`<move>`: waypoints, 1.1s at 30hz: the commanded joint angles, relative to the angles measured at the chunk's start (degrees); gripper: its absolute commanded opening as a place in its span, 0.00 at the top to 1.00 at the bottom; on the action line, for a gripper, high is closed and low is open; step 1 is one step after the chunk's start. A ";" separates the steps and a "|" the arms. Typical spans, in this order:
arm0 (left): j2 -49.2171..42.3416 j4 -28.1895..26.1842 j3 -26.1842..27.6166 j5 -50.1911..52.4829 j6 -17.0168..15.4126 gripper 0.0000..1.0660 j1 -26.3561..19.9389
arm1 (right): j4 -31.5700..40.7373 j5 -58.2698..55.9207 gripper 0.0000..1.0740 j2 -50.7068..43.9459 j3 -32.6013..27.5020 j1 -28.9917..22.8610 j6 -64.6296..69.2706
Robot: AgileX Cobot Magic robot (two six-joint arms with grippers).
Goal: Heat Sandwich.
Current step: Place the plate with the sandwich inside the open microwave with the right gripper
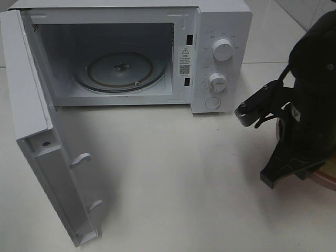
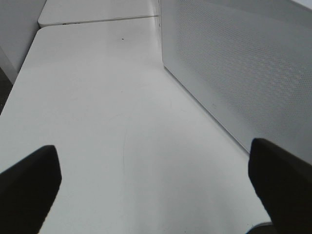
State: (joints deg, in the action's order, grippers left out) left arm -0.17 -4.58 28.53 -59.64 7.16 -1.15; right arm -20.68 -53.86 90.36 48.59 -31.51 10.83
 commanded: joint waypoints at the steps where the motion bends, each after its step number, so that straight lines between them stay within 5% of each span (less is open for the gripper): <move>1: -1.55 -0.11 -0.11 0.23 -0.46 0.06 -0.06 | -1.09 -0.92 1.00 -0.86 0.11 -1.95 -0.29; 33: -1.55 -0.11 -0.11 0.23 -0.46 0.06 -0.06 | -2.81 -0.46 1.00 -2.98 0.11 -17.93 -1.49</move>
State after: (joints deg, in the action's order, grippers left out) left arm -0.17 -4.58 28.53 -59.64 7.16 -1.15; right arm -22.06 -53.92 87.83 48.59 -48.59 10.37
